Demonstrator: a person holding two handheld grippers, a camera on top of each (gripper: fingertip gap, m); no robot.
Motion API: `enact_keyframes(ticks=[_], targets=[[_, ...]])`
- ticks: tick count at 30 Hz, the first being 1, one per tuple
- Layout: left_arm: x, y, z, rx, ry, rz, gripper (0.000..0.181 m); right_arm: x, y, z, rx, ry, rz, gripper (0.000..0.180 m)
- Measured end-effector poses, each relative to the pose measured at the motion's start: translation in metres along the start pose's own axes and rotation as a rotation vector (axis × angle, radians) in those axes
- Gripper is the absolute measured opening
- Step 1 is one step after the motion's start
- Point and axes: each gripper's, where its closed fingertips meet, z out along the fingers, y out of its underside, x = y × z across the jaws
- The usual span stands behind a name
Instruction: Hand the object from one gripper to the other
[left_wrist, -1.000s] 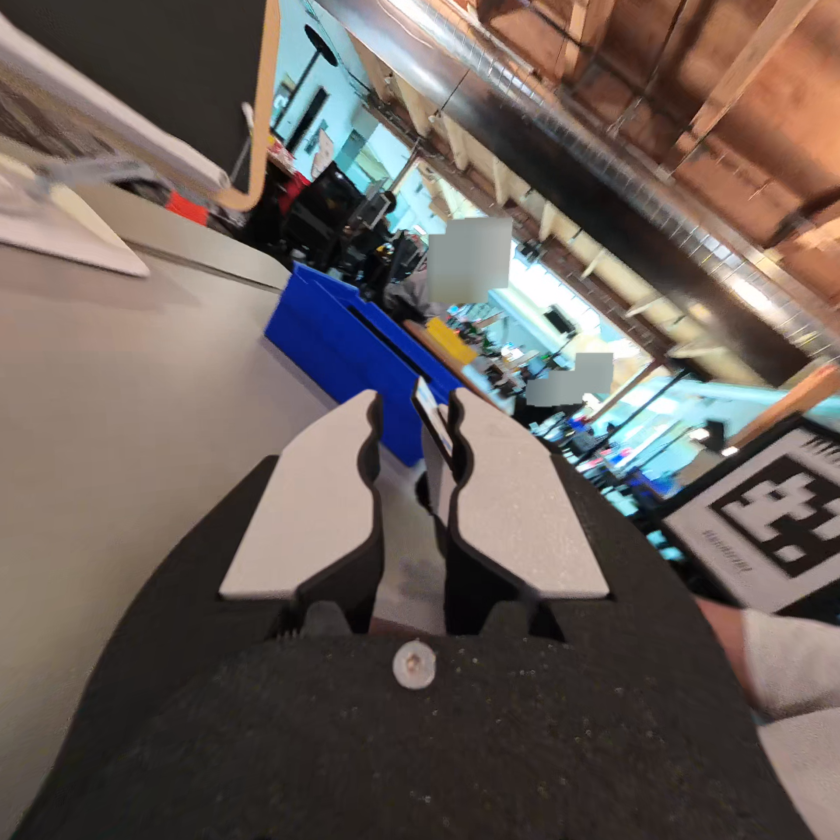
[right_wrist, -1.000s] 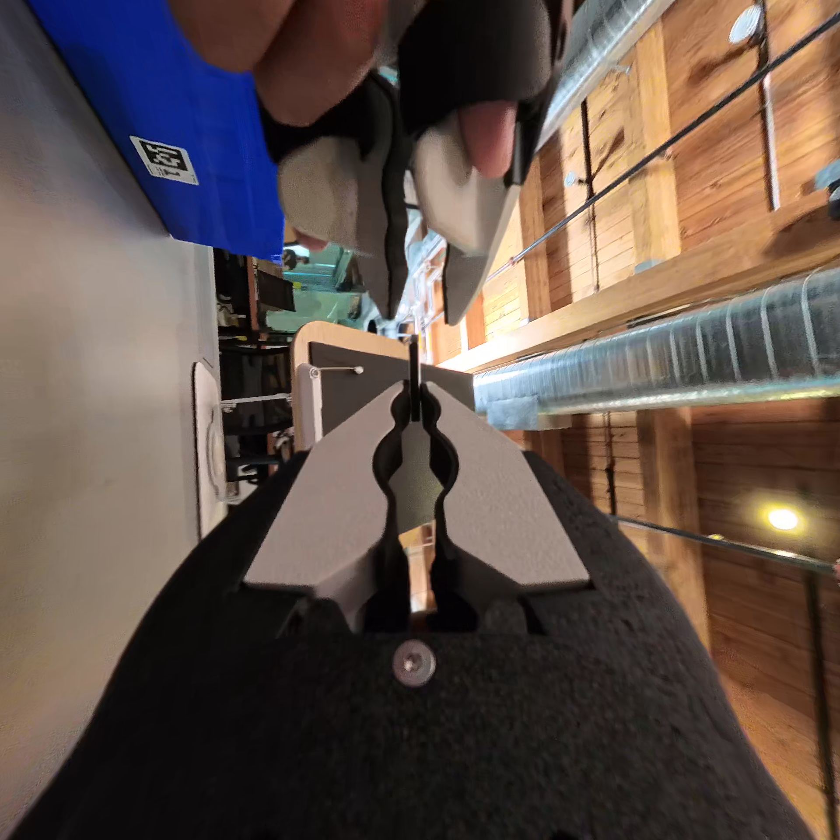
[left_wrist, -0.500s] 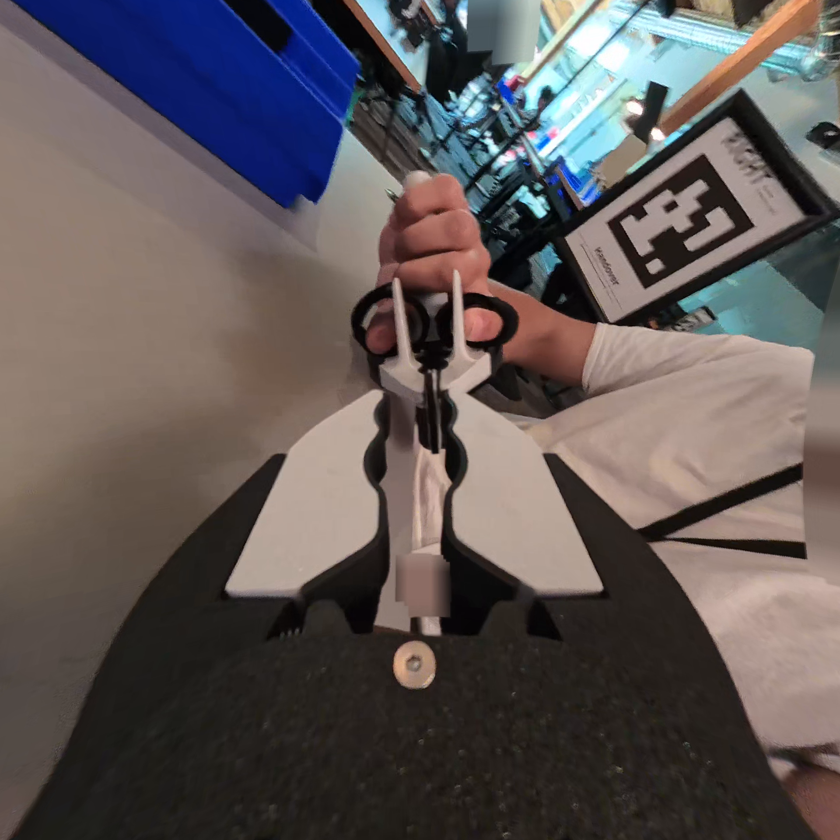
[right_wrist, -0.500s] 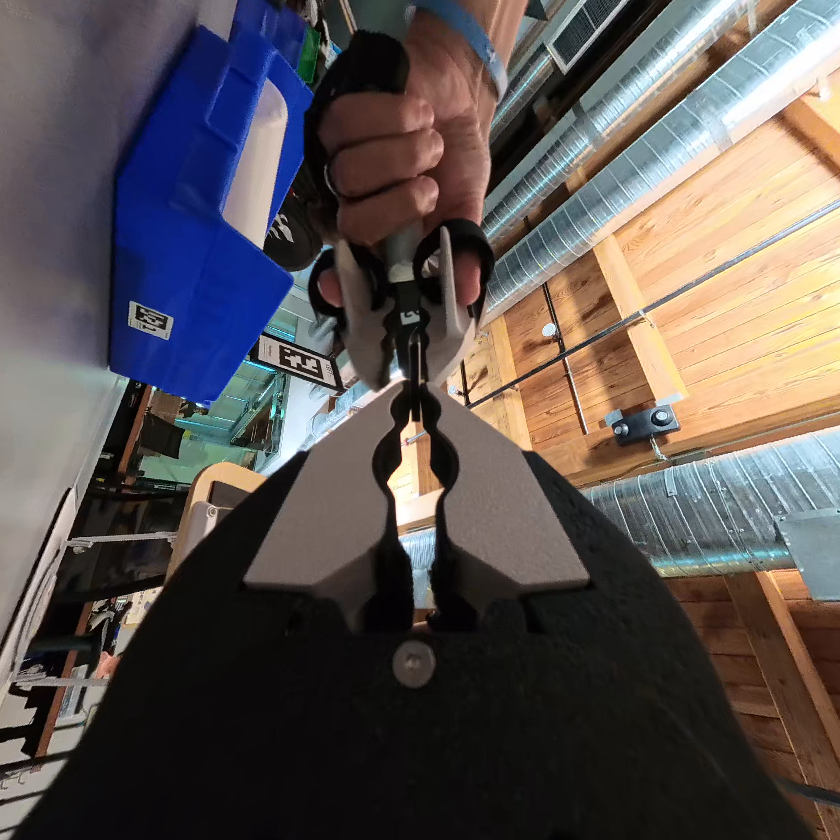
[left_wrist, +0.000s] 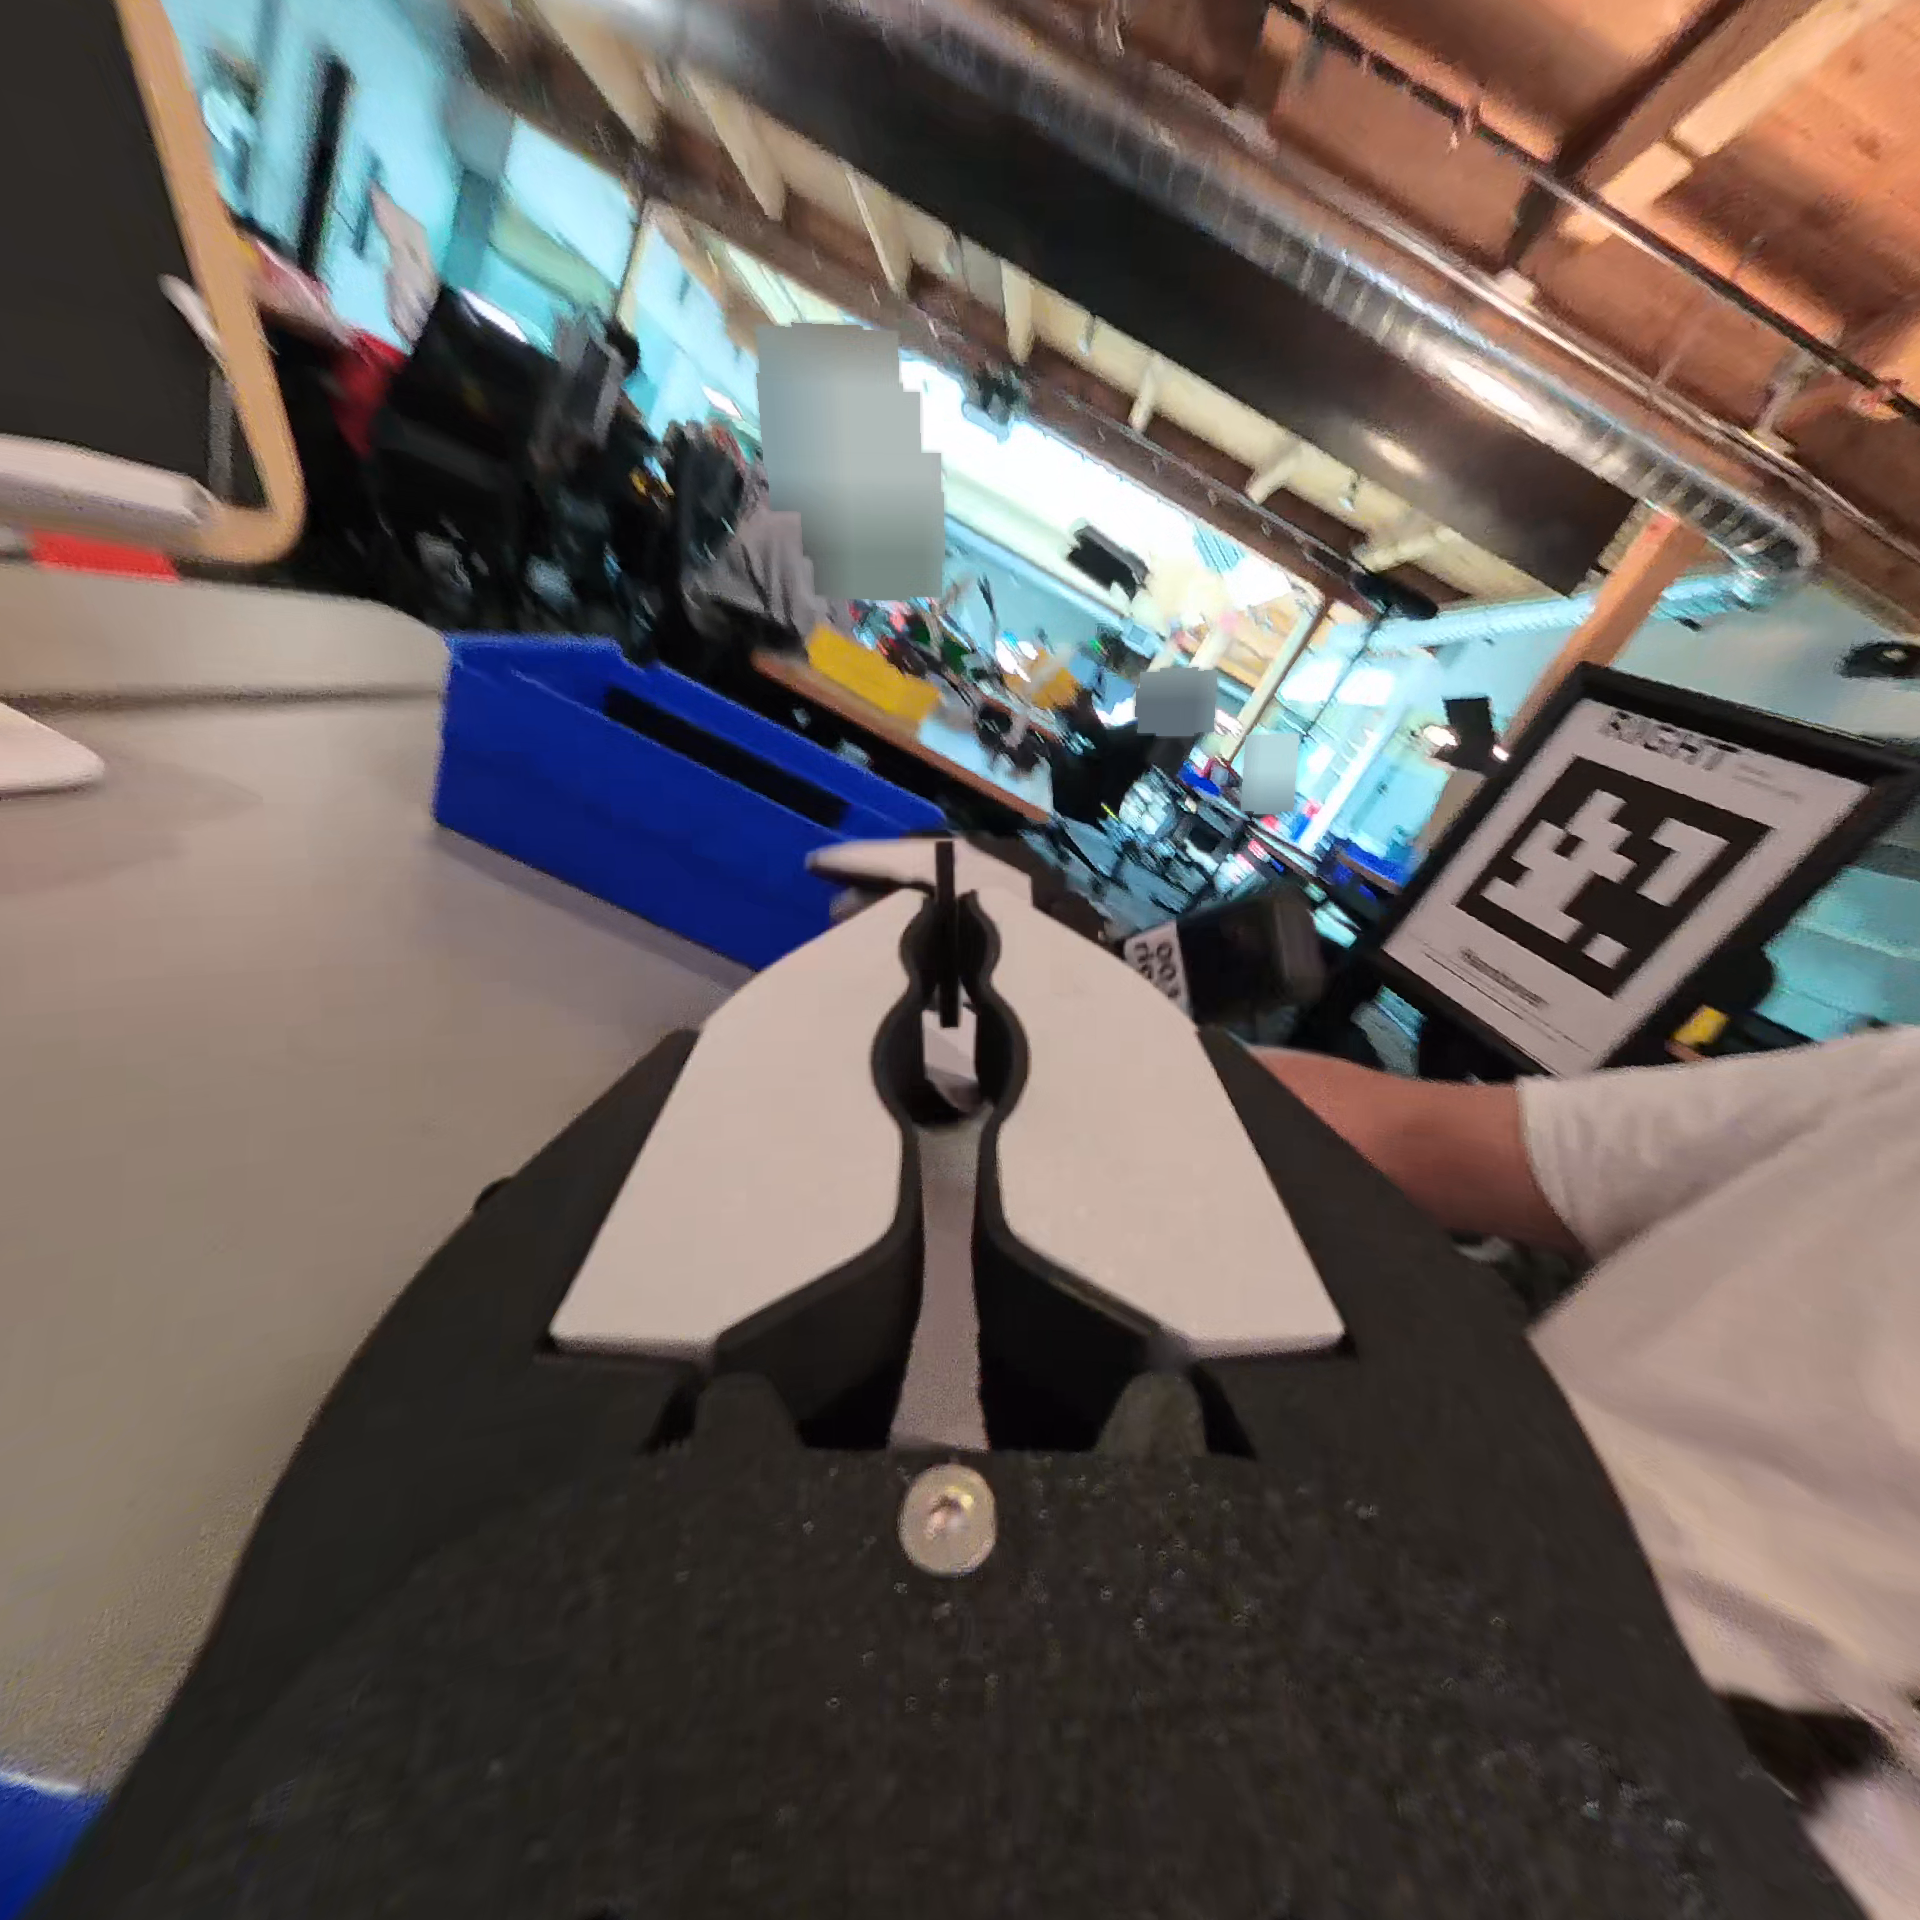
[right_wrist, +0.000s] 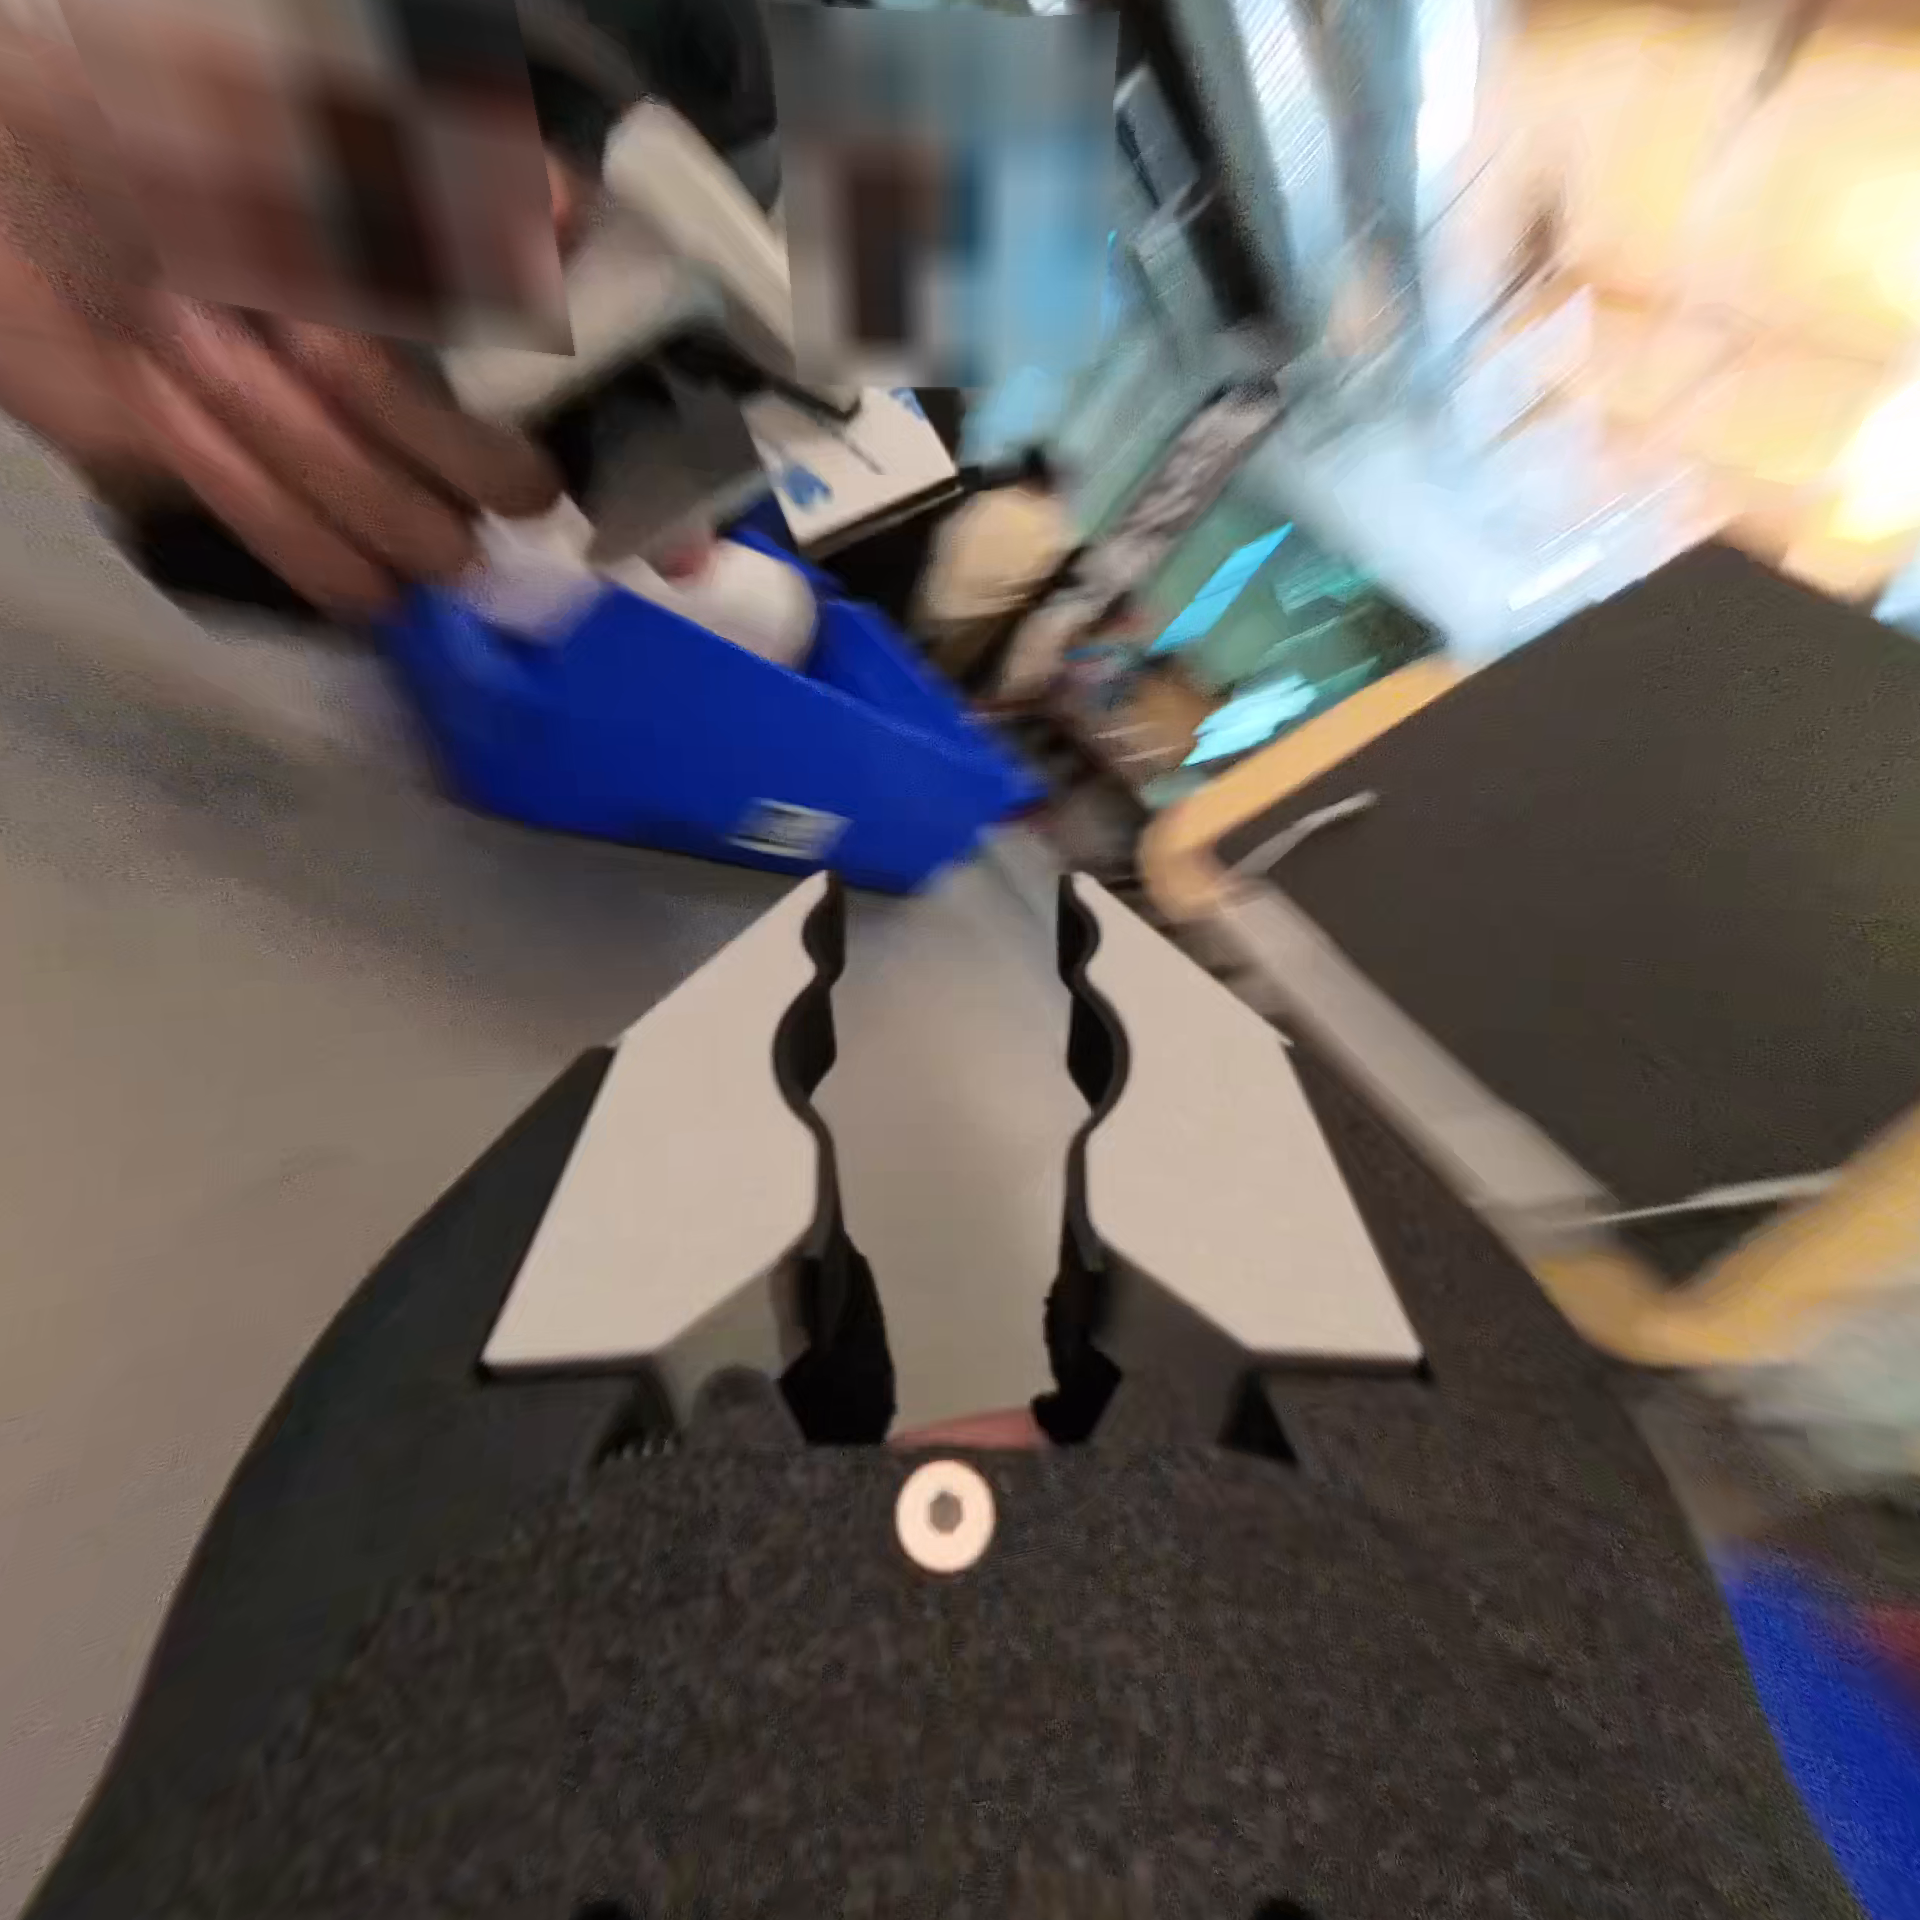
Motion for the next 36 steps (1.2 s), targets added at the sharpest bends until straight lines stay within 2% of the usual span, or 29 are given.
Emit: enact_keyframes(ticks=[2, 4, 5, 7, 10, 18, 22, 25, 27, 31, 33, 36], targets=[[-0.004, -0.001, 0.002, 0.063, -0.020, 0.017, 0.003, -0.033, -0.008, -0.005, 0.024, -0.364, 0.561, 0.076], [-0.002, 0.003, 0.005, 0.077, 0.012, 0.007, 0.003, -0.039, -0.029, -0.011, 0.084, -0.612, 1.041, 0.073], [-0.001, 0.006, 0.007, 0.068, 0.020, 0.013, 0.003, -0.039, -0.032, -0.011, 0.081, -0.693, 1.179, 0.069], [0.002, 0.013, 0.011, 0.047, 0.020, 0.056, 0.003, -0.037, -0.039, -0.011, 0.099, -0.821, 1.326, 0.061], [0.007, 0.020, 0.018, 0.027, 0.021, 0.093, 0.003, -0.028, -0.043, -0.008, 0.175, -0.805, 1.396, 0.048], [0.001, 0.036, 0.029, -0.013, 0.000, 0.039, 0.003, -0.016, -0.037, -0.006, 0.222, -0.638, 1.221, 0.003], [0.000, 0.040, 0.028, -0.027, 0.010, 0.028, 0.003, -0.017, -0.037, -0.007, 0.204, -0.640, 1.179, 0.003], [-0.006, 0.047, 0.027, -0.087, -0.048, 0.088, 0.013, -0.006, -0.035, -0.008, 0.223, -0.578, 1.132, 0.003], [-0.010, 0.054, 0.026, -0.140, -0.073, 0.068, 0.020, 0.003, -0.030, -0.011, 0.215, -0.477, 0.948, 0.003], [-0.022, 0.066, 0.025, -0.212, -0.118, -0.102, 0.026, -0.001, -0.006, -0.011, 0.046, -0.249, 0.266, 0.003], [-0.030, 0.072, 0.025, -0.231, -0.163, -0.231, 0.030, -0.002, -0.005, -0.010, 0.041, -0.126, -0.002, 0.003], [-0.039, 0.082, 0.025, -0.237, -0.220, -0.498, 0.044, -0.009, -0.007, -0.007, 0.034, -0.033, -0.290, 0.003]])
